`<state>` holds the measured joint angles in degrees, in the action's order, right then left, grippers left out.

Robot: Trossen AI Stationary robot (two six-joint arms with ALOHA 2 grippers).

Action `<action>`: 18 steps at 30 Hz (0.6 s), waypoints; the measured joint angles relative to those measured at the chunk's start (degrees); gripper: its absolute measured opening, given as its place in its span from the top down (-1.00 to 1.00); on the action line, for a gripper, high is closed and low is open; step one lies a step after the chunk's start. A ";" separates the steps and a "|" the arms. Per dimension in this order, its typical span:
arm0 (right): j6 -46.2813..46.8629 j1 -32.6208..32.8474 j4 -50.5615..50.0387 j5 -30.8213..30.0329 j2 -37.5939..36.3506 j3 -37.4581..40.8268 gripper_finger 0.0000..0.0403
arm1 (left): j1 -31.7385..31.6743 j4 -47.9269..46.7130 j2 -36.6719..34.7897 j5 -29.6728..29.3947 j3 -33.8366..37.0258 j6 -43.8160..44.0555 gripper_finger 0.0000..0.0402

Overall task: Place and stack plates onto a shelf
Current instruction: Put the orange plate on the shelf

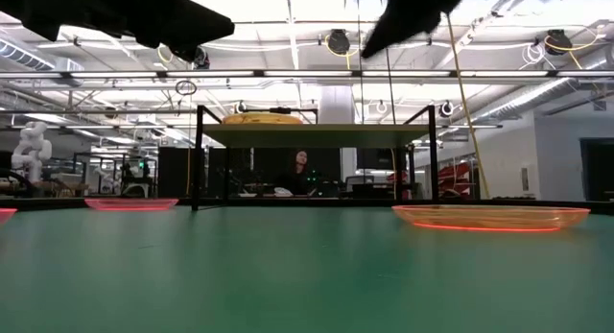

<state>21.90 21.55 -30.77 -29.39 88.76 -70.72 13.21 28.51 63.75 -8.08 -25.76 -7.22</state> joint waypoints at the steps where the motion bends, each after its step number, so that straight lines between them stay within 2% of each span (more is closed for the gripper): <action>1: -0.05 -0.40 0.48 3.22 0.08 1.22 1.00 | 0.00 0.00 0.00 0.00 0.00 -0.15 0.71; 6: 4.07 -0.47 4.90 15.67 0.15 10.25 0.93 | 0.00 -0.07 0.00 0.00 0.00 -0.14 0.71; 11: 10.64 1.07 10.34 23.08 0.17 19.96 0.76 | 0.00 -0.09 0.00 0.00 0.00 -0.09 0.71; 14: 13.02 2.80 15.72 25.69 0.17 23.67 0.61 | 0.00 -0.09 0.00 0.00 0.00 0.02 0.71; 18: 13.58 5.28 20.68 25.08 0.17 25.96 0.40 | 0.00 -0.07 0.00 0.00 0.00 0.04 0.71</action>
<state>35.47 26.82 -10.10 -4.31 88.92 -44.76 13.21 28.44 63.75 -8.08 -25.76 -7.18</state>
